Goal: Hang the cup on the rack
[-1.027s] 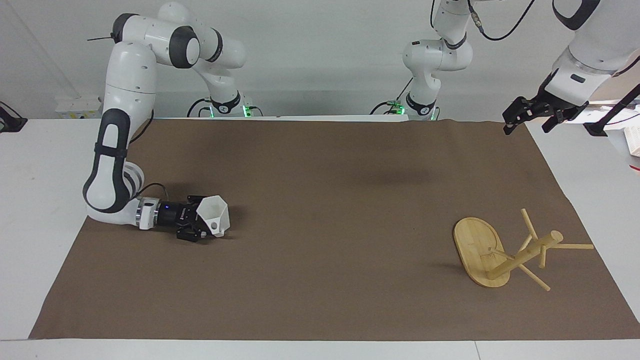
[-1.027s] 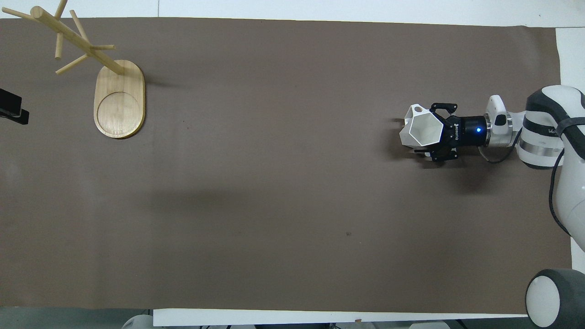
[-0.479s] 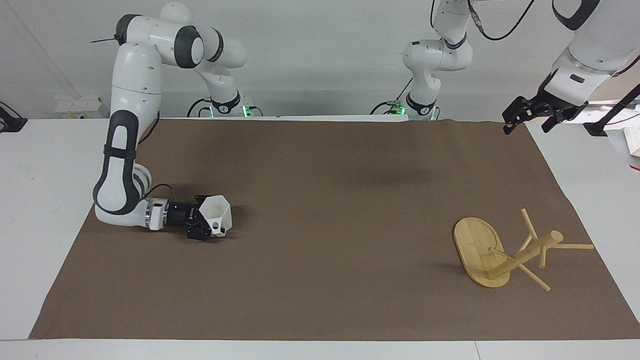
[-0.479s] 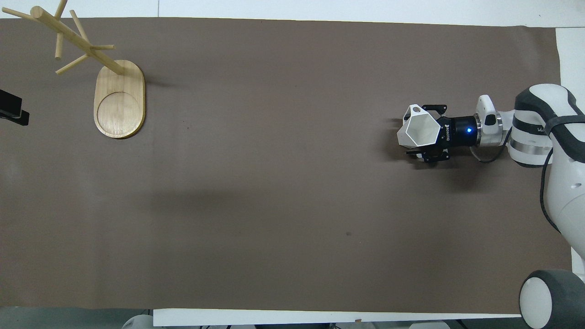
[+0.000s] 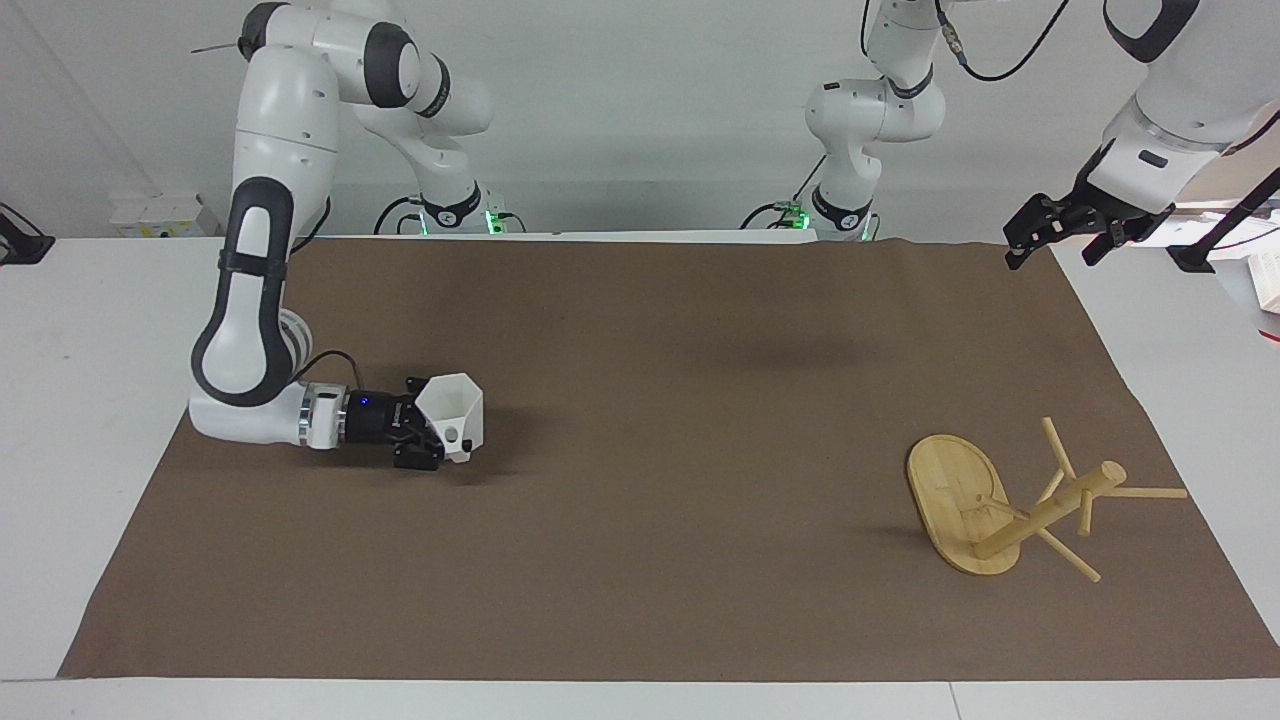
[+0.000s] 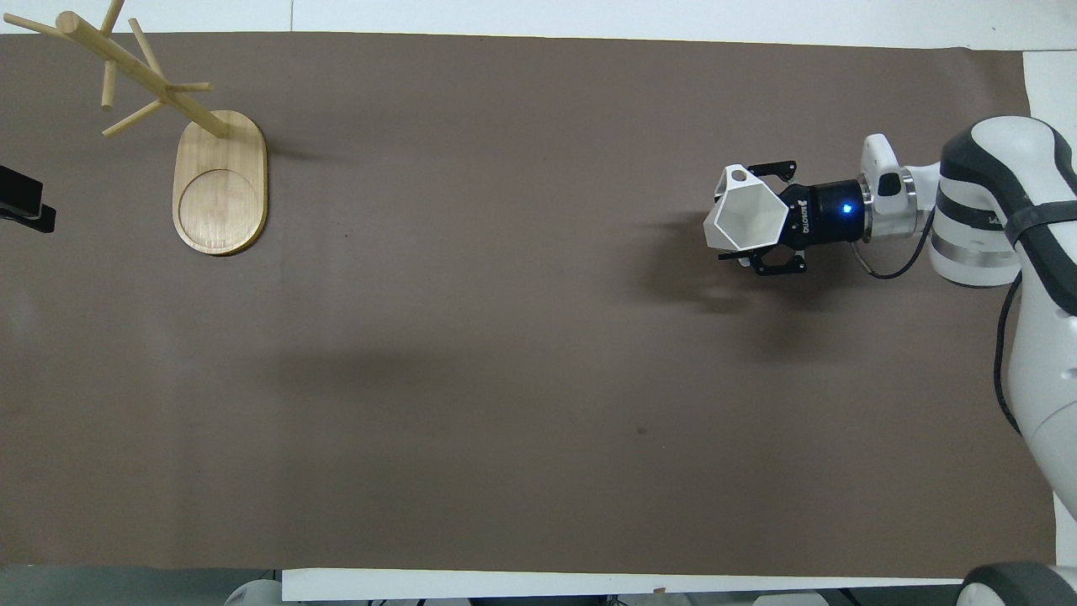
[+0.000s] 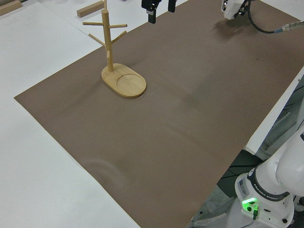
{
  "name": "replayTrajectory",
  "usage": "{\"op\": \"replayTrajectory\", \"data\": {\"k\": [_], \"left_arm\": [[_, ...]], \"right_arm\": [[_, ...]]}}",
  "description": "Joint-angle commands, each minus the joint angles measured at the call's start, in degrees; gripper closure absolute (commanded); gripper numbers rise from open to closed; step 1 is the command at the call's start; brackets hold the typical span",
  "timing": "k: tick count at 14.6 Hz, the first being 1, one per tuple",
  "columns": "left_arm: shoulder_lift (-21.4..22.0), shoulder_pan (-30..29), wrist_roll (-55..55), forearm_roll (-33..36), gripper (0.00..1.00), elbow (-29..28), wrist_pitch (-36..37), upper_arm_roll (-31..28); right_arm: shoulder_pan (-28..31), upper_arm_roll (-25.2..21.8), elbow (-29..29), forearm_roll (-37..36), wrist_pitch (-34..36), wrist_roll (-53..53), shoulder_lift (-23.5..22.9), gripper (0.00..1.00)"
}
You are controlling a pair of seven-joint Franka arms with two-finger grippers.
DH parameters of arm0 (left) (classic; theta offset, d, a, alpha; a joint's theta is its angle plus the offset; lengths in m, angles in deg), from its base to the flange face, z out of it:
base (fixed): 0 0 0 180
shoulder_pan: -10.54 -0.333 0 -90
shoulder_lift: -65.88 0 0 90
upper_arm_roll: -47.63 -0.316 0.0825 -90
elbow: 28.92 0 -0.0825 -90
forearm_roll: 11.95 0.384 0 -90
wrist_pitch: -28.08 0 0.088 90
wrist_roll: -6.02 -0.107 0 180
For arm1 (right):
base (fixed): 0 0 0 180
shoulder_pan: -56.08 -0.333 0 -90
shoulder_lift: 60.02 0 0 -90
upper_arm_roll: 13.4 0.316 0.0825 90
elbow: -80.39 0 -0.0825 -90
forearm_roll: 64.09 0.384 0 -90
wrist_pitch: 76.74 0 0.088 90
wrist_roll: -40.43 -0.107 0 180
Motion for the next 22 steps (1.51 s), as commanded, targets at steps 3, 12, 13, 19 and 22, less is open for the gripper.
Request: {"op": "replayTrajectory", "data": {"k": [3,12,13,19,22], "left_arm": [[2.7,2.6,9.4,-0.8,0.0,-5.1,-9.7,0.8],[0.4,24.1,42.5,-3.6,0.0,-13.7,-30.8,0.8],[0.0,24.6,44.0,-5.0,0.0,-13.1,-30.7,0.8],[-4.0,25.9,47.3,-9.0,0.0,-11.5,-32.7,0.8],[-5.6,28.8,50.7,-9.0,0.0,-11.9,-34.6,0.8]], "right_arm": [[-11.6,-0.1,-2.1,5.3,-11.3,-12.4,7.5,0.73],[-31.8,-0.1,-4.3,15.5,-39.4,-25.4,12.4,0.7],[-32.7,-0.1,-4.5,15.9,-41.1,-25.3,12.4,0.7],[-33.5,-0.2,-5.1,15.9,-42.7,-25.3,12.3,0.7],[-33.5,-0.1,-5.4,15.9,-43.7,-25.3,12.3,0.69]]}}
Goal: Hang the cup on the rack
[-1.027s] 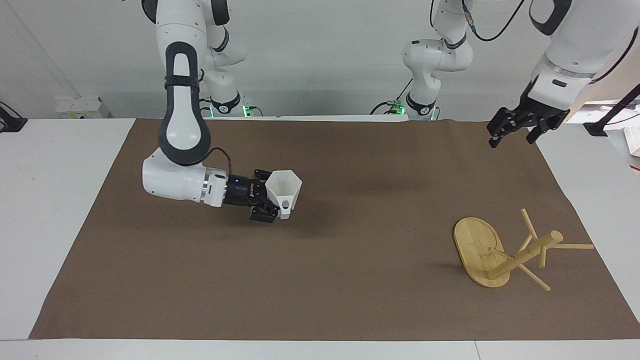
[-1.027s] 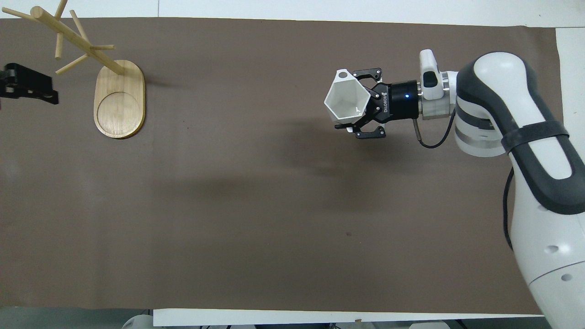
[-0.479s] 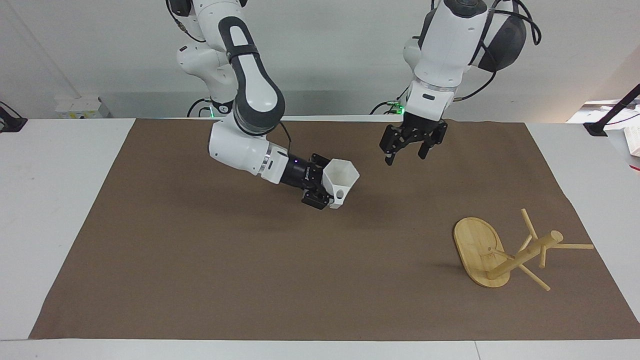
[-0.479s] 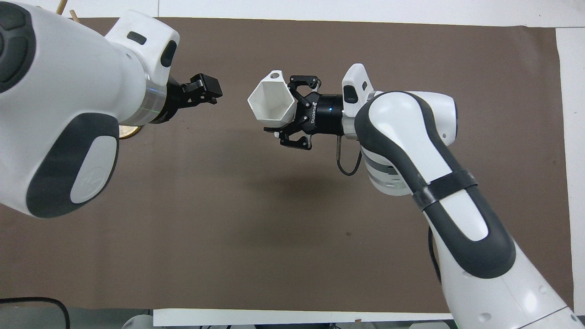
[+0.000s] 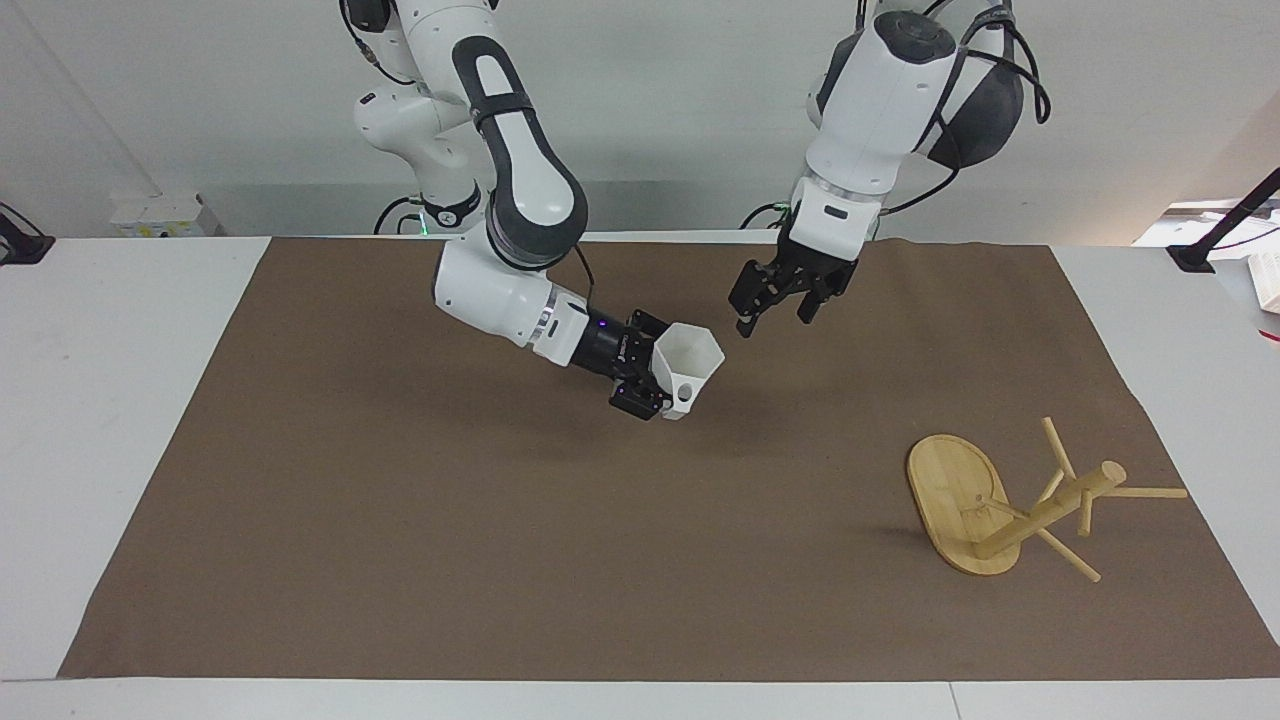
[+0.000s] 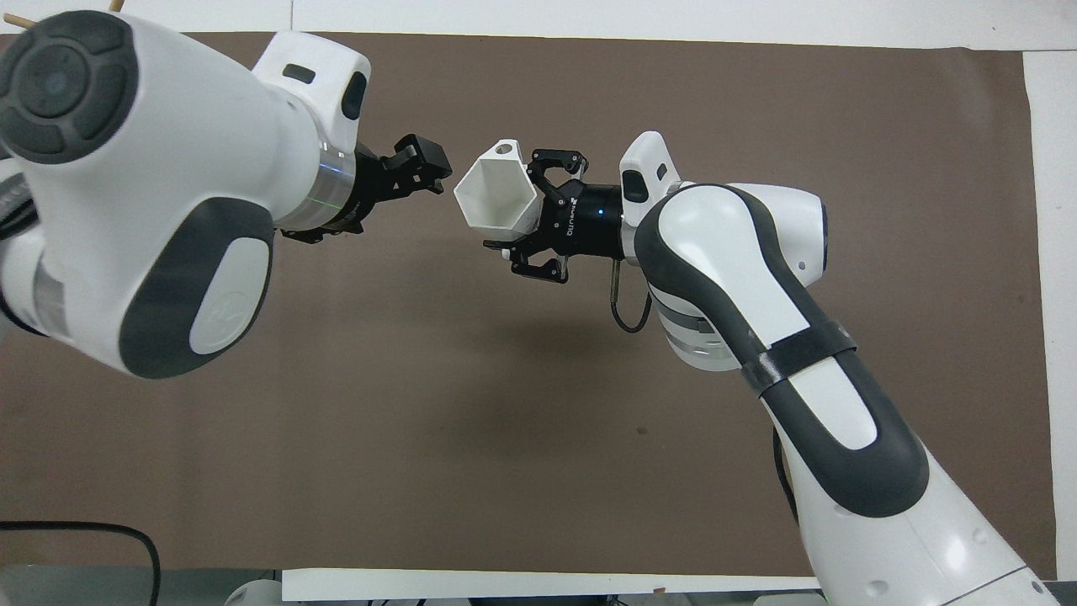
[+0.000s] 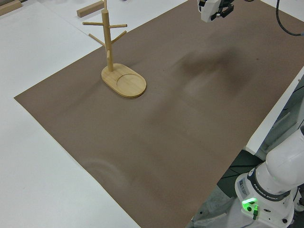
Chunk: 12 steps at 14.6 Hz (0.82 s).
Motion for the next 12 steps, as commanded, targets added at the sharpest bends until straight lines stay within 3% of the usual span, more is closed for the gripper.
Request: {"op": "replayTrajectory", "data": {"k": [1,4,5,6,8,12], "left_arm": [[-1.8,2.8,3.8,-0.6,0.0,0.4,-3.1,-0.7],[-3.3,3.4,4.4,-2.4,0.02,0.2,-5.2,-0.7],[-3.3,4.4,4.6,-2.6,0.41,0.2,-4.8,-0.7],[-3.3,4.7,6.6,-2.8,0.99,-0.3,-5.7,-0.8],[-4.4,4.5,8.2,-2.8,1.0,-1.1,-11.3,-0.7],[-4.3,4.5,7.8,-2.9,1.0,-1.6,-11.3,-0.7]], "right_arm": [[0.1,0.2,-1.6,1.2,-0.9,0.0,1.2,0.69],[0.0,0.2,-1.8,1.2,-0.8,0.1,1.2,0.68],[0.0,0.2,-1.9,1.2,-0.9,0.1,1.2,0.68],[0.0,0.2,-1.9,1.2,-0.9,0.1,1.2,0.68],[0.0,0.2,-2.1,1.2,-0.8,0.1,1.3,0.68],[0.0,0.2,-2.3,1.2,-0.9,0.1,1.3,0.66]]}}
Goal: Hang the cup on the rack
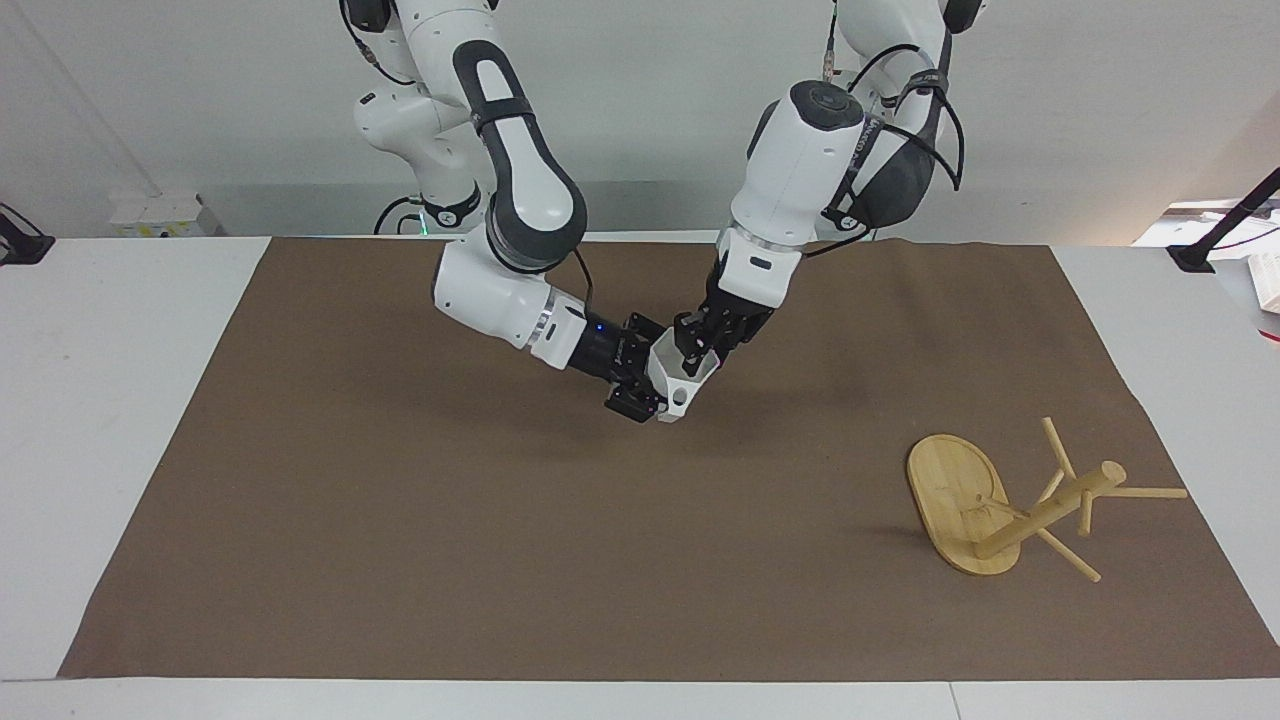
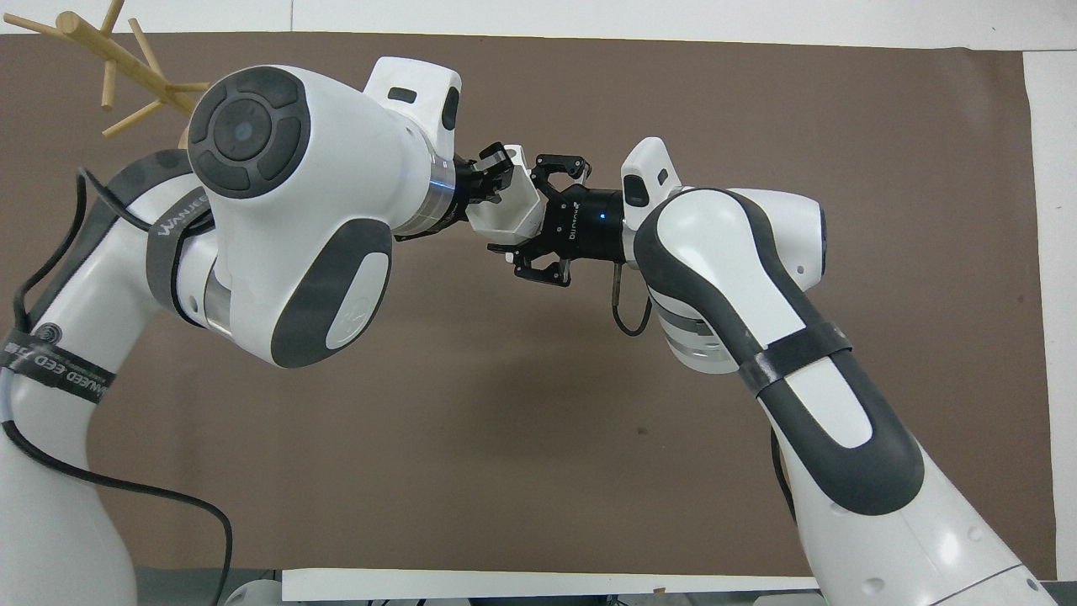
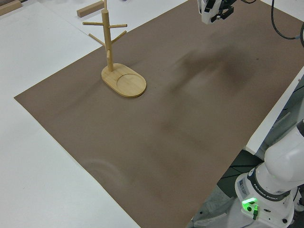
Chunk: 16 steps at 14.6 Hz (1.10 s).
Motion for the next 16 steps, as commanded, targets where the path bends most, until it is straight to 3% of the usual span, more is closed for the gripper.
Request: {"op": "replayTrajectory", "data": {"k": [1,3,4,5,8,11,14,16], "left_arm": [[0.5,0.8,0.2,-0.6,1.0,-1.5,-1.4,-0.7],[0.6,1.0,0.1,0.0,1.0,-1.5,-0.8,-0.8],[0.6,1.0,0.2,0.1,1.0,-1.5,-0.5,-0.9],[0.6,1.0,0.2,0.1,1.0,-1.1,0.7,-1.0],[0.2,0.3,0.7,1.5,1.0,0.9,2.2,-1.4],[0.7,-4.3,3.0,6.5,1.0,0.2,1.3,-1.5],[3.0,-11.2,5.2,6.6,1.0,-2.9,0.0,-1.4],[7.1,-14.7,4.3,6.7,1.0,-11.8,-10.9,-1.4]], "right_arm": [[0.0,0.2,-1.3,1.2,0.0,0.1,1.4,0.66],[0.1,0.2,-1.3,1.2,0.1,0.0,1.6,0.57],[0.2,0.3,-1.3,1.2,0.1,0.0,1.5,0.4],[0.4,0.2,-1.3,1.2,0.2,0.1,1.6,0.0],[3.1,0.0,-1.4,0.3,1.3,1.8,3.2,0.0],[11.9,0.0,-4.0,-6.2,13.0,3.8,5.2,0.0],[26.2,-0.2,-2.5,-22.7,27.7,2.7,6.6,0.0],[33.3,-0.2,0.0,-34.2,31.9,0.5,8.0,0.0]]}}
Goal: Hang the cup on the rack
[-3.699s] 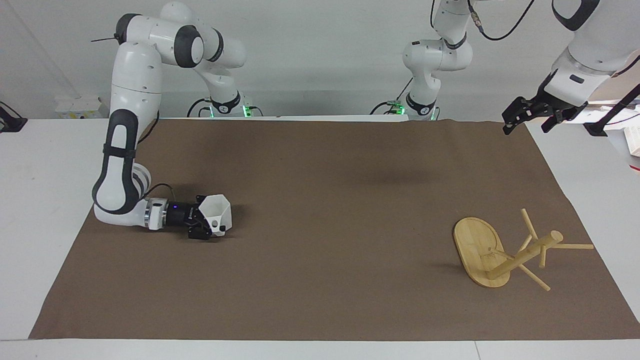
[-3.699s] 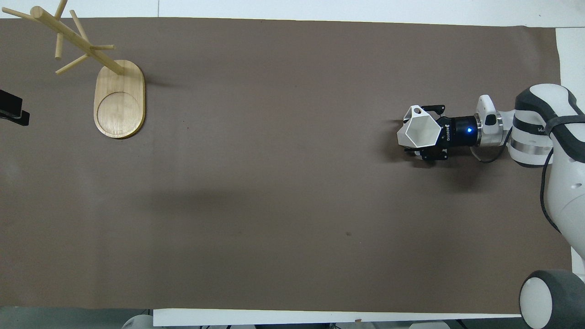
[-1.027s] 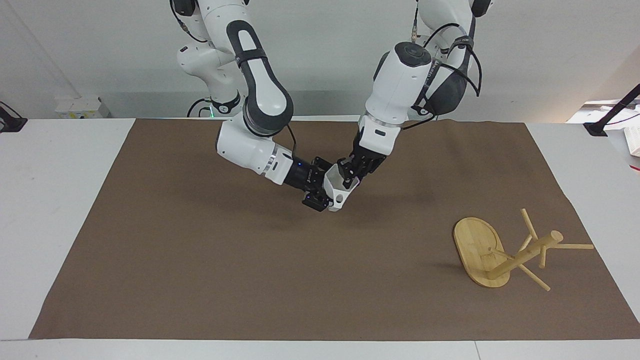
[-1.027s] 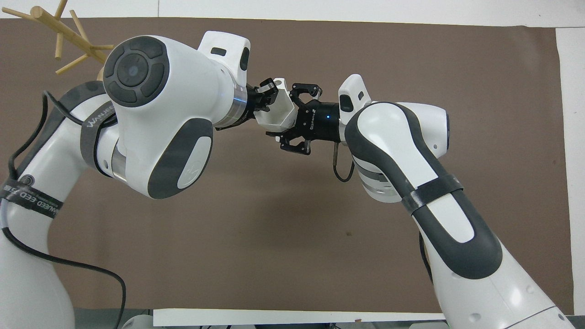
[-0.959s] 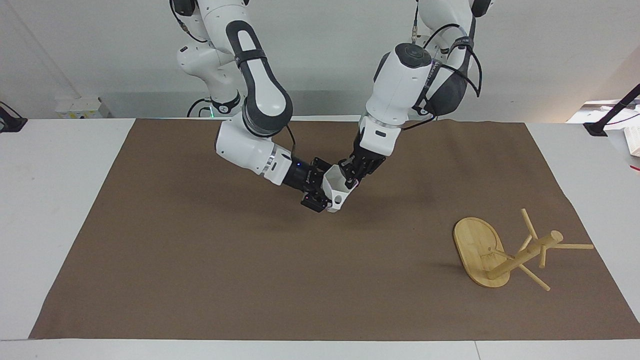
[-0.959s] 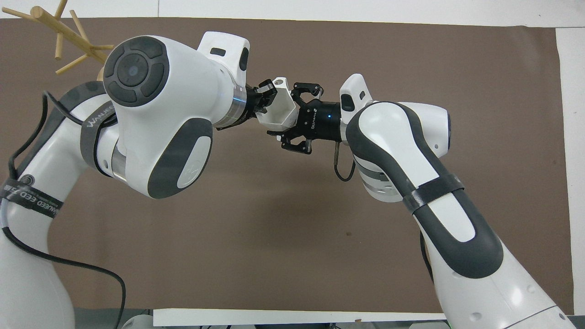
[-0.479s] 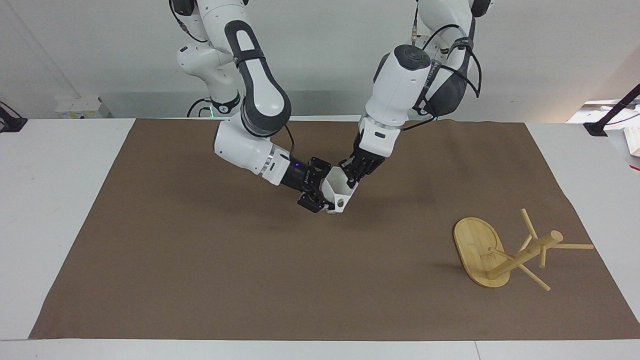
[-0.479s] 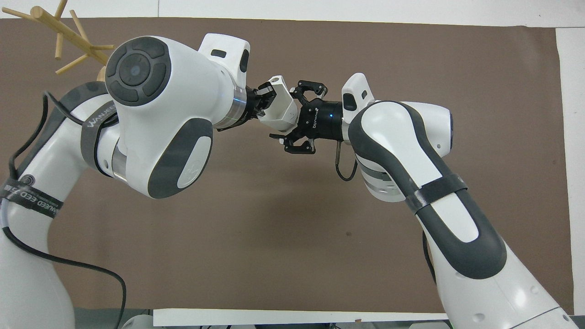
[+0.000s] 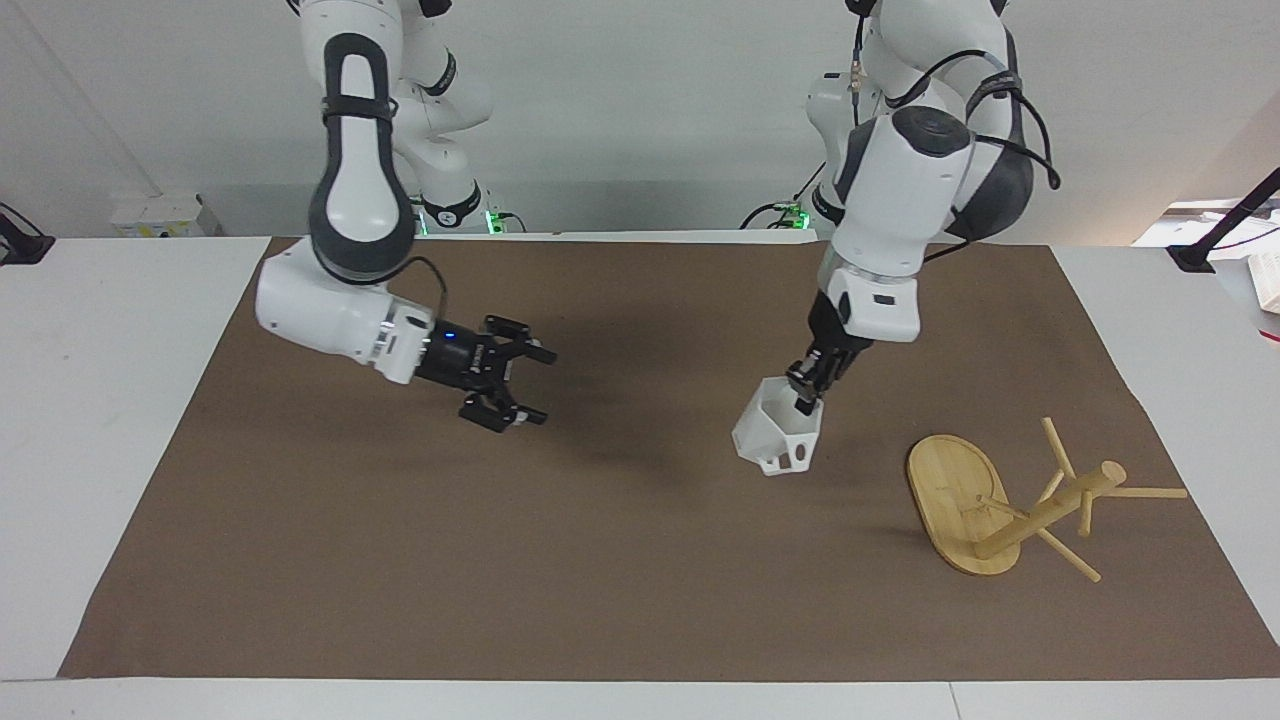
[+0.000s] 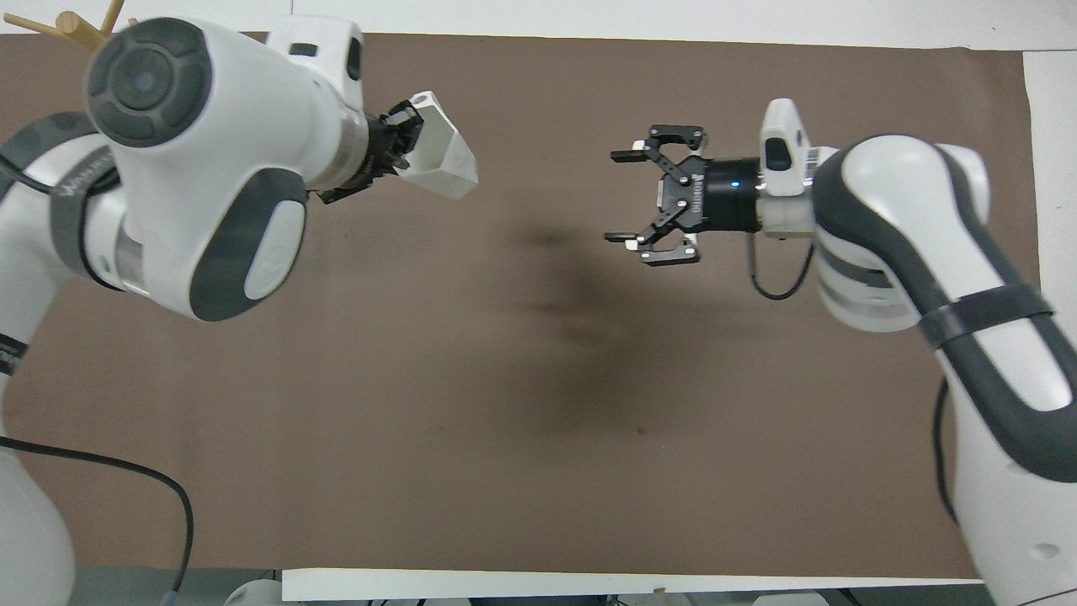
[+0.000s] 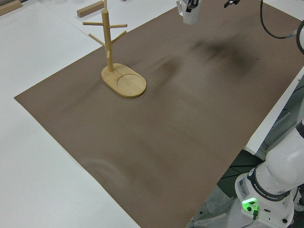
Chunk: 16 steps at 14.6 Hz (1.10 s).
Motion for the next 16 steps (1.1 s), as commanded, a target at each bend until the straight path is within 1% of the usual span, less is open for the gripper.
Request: {"op": "replayTrajectory", "data": {"k": [1,2,3,4,5,8,9,10,12,13,15,16], "left_arm": [[7.1,-3.6,0.4,0.9,1.0,-14.5,-16.1,0.4],[8.7,-4.4,-0.5,0.9,1.0,-19.5,-21.8,0.4],[10.5,-4.9,-3.4,0.9,1.0,-24.0,-25.7,0.4],[11.2,-5.6,-7.3,0.9,1.0,-26.5,-28.5,0.4],[11.4,-7.6,-9.7,0.9,1.0,-27.5,-29.8,0.4],[11.2,-10.7,-10.7,0.8,1.0,-27.6,-31.9,0.4],[11.2,-11.6,-10.6,0.6,1.0,-27.7,-32.4,0.5],[11.2,-12.4,-10.7,0.6,1.0,-27.8,-32.5,0.5],[10.8,-13.8,-12.3,0.6,1.0,-27.8,-32.5,0.5],[10.7,-14.4,-13.3,0.6,1.0,-27.8,-32.5,0.5],[9.0,-14.9,-14.1,0.6,1.0,-27.3,-32.7,0.5],[8.2,-15.2,-14.4,0.6,1.0,-27.1,-33.6,0.5]], "right_arm": [[8.2,0.8,2.0,-14.3,5.2,-3.1,3.5,0.0],[10.8,0.8,2.7,-19.6,7.3,-5.1,4.7,0.0],[12.9,0.7,3.5,-24.0,8.9,-8.0,5.5,0.0],[14.3,0.7,4.3,-29.0,9.9,-13.0,6.4,0.0],[14.5,0.7,5.2,-33.9,10.0,-19.1,7.3,0.0],[12.5,1.7,7.8,-48.2,10.8,-37.7,11.1,0.0],[10.8,1.9,10.6,-52.7,12.9,-43.7,11.5,0.0],[9.6,1.9,14.8,-57.1,16.7,-51.6,11.4,0.0],[8.2,2.3,20.2,-61.7,24.0,-63.6,11.1,0.0],[8.1,2.3,21.8,-62.1,26.5,-68.8,11.1,0.0],[7.7,2.4,24.0,-62.3,29.3,-80.0,10.5,0.0],[7.6,2.4,24.0,-62.3,29.4,-88.3,10.0,0.0]]}}
